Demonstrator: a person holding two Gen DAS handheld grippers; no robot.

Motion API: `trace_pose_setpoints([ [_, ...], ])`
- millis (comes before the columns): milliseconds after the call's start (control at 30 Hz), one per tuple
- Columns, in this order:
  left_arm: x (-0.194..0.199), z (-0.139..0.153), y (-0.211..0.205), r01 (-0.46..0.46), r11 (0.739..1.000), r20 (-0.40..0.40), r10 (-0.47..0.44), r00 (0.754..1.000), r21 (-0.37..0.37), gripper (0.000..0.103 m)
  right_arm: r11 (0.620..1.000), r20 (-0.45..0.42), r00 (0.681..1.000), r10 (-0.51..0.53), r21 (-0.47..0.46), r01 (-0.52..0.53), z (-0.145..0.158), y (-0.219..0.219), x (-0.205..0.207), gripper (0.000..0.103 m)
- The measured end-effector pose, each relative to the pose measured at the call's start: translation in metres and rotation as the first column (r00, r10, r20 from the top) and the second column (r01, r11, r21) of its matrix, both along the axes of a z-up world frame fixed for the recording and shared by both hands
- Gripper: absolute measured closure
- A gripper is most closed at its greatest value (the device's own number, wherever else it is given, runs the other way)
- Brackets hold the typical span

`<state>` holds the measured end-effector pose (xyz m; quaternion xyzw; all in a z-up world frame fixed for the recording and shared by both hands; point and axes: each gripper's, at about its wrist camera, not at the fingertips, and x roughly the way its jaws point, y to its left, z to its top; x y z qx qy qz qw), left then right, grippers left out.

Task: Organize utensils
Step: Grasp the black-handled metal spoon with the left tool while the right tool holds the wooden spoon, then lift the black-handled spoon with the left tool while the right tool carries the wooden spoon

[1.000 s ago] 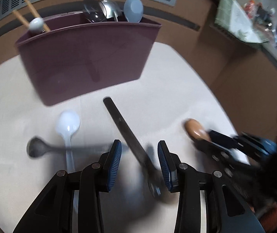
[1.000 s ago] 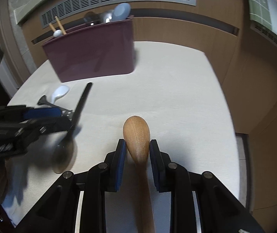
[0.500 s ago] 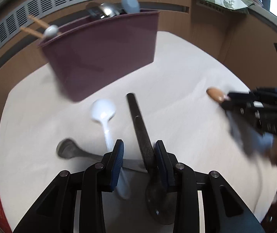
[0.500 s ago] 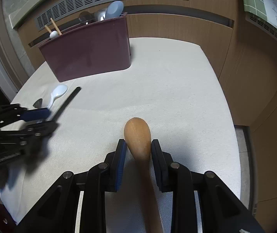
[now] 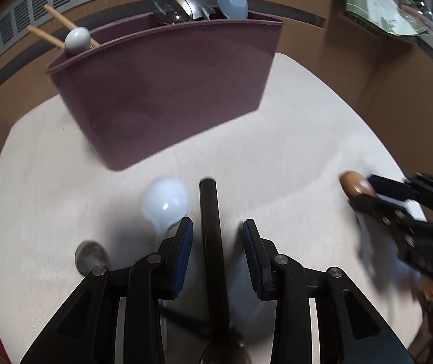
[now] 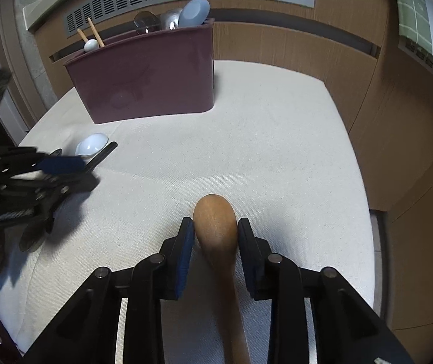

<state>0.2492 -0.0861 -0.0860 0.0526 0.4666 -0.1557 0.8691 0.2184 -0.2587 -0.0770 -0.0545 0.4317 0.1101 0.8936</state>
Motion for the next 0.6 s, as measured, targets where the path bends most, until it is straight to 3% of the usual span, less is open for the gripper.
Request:
trace_pose_setpoints([
  [133,0.001,0.000,-0.006,-0.038,0.999,0.004,0.038,0.999,0.003,0.069,1.000,0.035,0.999,0.001,0.008,-0.001,0.006,-0.003,-0.005,0.076],
  [200,0.000,0.000,-0.004,-0.049,0.999,0.015,0.049,0.999,-0.012,0.074,1.000,0.045,0.999,-0.004,0.011,0.003,0.007,-0.004,-0.005,0.076],
  [267,-0.003,0.001,-0.001,-0.048,0.998,0.019,0.048,0.999,-0.030,0.088,1.000,0.057,0.998,-0.011,0.014,0.010,0.009,-0.005,-0.006,0.076],
  [300,-0.004,0.000,-0.001,-0.046,0.998,0.011,0.047,0.999,-0.044,0.091,1.000,0.060,0.998,-0.012,0.019,0.011,0.010,-0.006,-0.006,0.076],
  [467,-0.033,0.017,0.008,-0.006,0.996,0.040,0.010,0.999,-0.093,0.091,0.999,0.081,0.997,-0.014,0.033,0.012,0.016,-0.007,-0.010,0.076],
  [600,-0.050,0.040,0.024,-0.002,0.981,0.061,0.014,0.998,-0.196,0.091,0.999,0.102,0.995,-0.009,0.043,0.004,0.023,-0.006,-0.012,0.076],
])
